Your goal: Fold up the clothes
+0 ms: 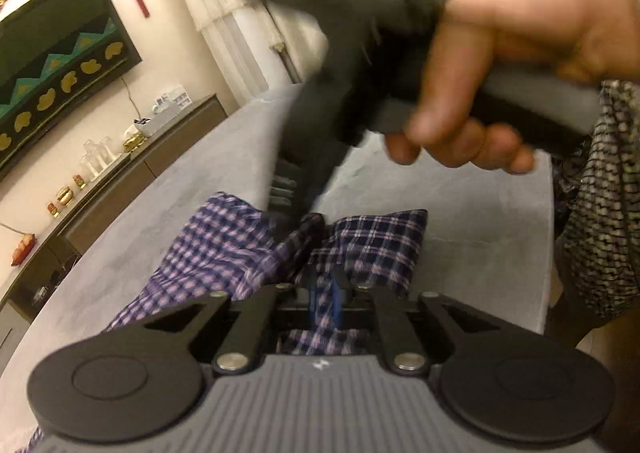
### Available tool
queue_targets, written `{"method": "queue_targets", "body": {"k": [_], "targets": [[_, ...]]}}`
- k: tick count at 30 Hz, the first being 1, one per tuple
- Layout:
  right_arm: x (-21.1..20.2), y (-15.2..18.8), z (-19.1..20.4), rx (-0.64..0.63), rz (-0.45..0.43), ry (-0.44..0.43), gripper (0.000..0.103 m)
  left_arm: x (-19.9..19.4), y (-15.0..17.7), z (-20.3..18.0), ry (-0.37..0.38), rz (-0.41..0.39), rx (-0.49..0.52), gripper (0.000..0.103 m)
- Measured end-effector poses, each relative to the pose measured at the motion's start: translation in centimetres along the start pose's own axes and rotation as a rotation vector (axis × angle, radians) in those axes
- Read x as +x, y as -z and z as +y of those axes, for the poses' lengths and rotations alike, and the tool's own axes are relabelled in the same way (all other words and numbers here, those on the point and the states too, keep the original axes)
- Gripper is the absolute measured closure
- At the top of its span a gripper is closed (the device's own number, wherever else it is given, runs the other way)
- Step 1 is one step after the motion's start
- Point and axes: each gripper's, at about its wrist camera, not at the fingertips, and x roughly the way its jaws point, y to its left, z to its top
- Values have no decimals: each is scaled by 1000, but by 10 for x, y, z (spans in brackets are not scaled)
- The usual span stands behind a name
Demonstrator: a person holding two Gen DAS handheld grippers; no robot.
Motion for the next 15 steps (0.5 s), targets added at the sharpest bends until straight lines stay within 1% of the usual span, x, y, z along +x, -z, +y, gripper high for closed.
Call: {"method": "queue_targets", "body": {"k": [1,2,5,6,7,9,10,11,12,13,14,15], "targets": [[2,3,-3,-18,14,52,66,-11,3,2,-6,-9,-8,88],[2,5,-5,-27,21,74,64,-22,7,5,-13,-14,-24,88],[-5,12,-7,-33,22,66,65,-55,21,20,-30,-26,-103,87],[-8,13,-5,-35,10,74,65,-66,27,30,-39,-25,-145,86],[-13,13,-3,-34,-9,83,65,-78,34,41,-50,-20,-188,82],[-28,12,3,-33,-82,94,65,-103,50,70,-99,-11,-295,80],[-37,9,8,-35,-126,91,65,-115,59,90,-138,-4,-365,76],[-44,8,12,-38,-167,86,66,-125,71,113,-189,16,-458,73],[-46,8,14,-45,-184,69,66,-135,83,137,-241,37,-550,73],[-46,8,17,-53,-182,45,66,-145,100,162,-297,62,-667,73],[-46,7,19,-61,-180,22,67,-154,117,186,-353,87,-783,76],[-39,8,22,-71,-139,8,66,-163,138,207,-392,102,-899,76]]}}
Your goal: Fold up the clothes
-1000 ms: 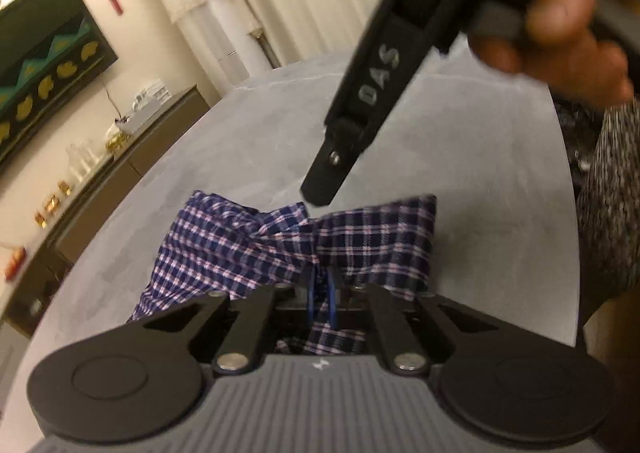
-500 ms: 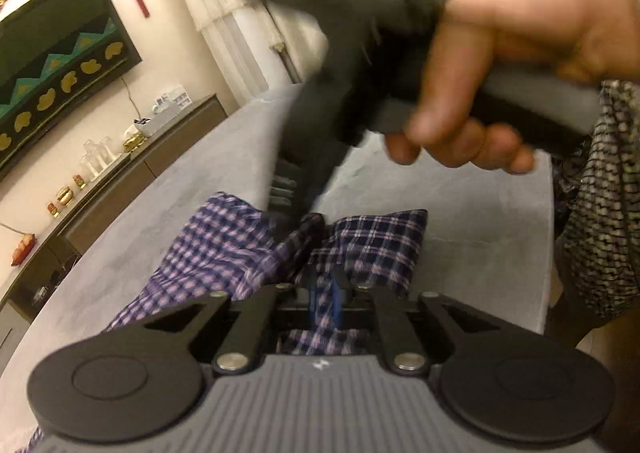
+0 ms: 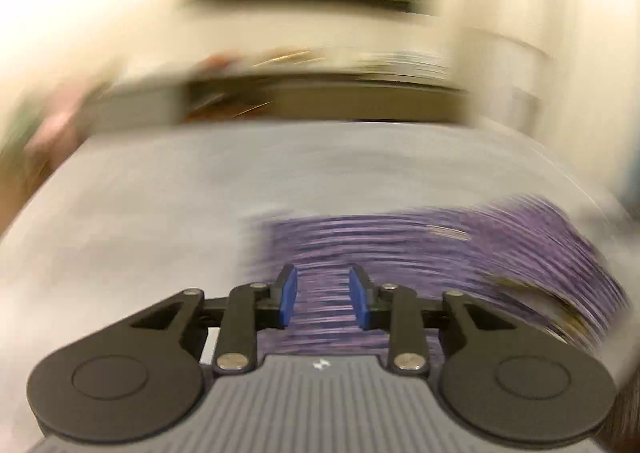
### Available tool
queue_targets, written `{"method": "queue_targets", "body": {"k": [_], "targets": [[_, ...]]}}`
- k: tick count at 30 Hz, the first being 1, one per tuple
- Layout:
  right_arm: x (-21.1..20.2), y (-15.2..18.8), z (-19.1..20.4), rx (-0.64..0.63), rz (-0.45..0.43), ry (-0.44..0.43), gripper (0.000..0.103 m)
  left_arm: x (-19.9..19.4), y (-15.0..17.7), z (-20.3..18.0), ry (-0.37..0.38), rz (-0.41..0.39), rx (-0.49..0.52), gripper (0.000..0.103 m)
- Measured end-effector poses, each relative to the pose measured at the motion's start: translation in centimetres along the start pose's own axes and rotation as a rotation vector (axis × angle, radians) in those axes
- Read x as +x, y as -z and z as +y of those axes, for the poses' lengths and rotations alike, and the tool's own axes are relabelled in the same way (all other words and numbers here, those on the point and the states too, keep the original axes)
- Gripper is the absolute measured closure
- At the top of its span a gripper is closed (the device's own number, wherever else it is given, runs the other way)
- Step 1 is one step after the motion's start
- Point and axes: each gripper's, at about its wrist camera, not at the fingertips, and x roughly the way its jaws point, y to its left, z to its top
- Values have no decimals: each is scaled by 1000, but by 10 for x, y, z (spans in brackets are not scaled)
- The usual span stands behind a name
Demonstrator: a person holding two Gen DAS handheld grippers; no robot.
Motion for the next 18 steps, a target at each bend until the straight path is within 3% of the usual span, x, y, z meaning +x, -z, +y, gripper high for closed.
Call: {"method": "queue_targets", "body": {"k": [1,2,3,4,6,8,13,15,16,18], "targets": [[13,5,3,-28,74,12,67,3,-4,30,-41,19,-115,77],[26,11,7,-69,148,43,67,4,-4,48,-7,28,-212,77],[33,14,10,-95,179,61,54,6,-4,66,26,36,-309,76],[33,13,12,-108,174,68,54,8,-4,83,59,45,-406,75],[33,12,14,-121,166,78,56,16,-3,64,46,73,-308,71],[33,13,15,-119,167,80,56,25,-3,45,32,100,-210,57],[32,17,17,-133,165,85,55,47,9,-9,-69,132,75,56],[27,18,13,-127,163,80,55,48,9,-12,-45,128,86,69],[26,19,11,-123,163,76,54,48,9,-13,-33,126,91,86],[26,19,8,-112,164,68,54,46,8,-12,5,128,78,94]]}}
